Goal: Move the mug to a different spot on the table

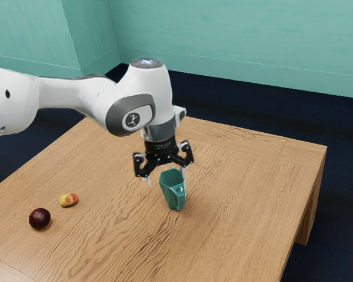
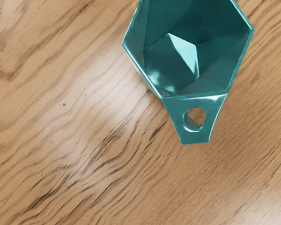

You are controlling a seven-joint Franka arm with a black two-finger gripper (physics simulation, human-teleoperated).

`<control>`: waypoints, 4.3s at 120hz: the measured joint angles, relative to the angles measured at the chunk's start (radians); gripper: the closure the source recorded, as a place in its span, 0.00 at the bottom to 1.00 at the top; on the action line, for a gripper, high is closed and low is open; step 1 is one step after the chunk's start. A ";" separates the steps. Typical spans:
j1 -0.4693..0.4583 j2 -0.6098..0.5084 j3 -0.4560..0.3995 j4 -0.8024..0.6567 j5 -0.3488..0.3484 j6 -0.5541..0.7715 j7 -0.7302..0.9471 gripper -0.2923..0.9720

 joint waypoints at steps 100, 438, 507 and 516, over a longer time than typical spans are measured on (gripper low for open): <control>-0.045 0.182 0.017 -0.090 0.511 0.369 -0.452 0.23; -0.033 0.086 0.190 -0.309 0.842 0.473 -0.712 0.61; -0.036 -0.039 0.109 -0.444 0.849 0.530 -0.844 0.26; -0.034 -0.065 0.082 -0.459 0.842 0.533 -0.856 0.25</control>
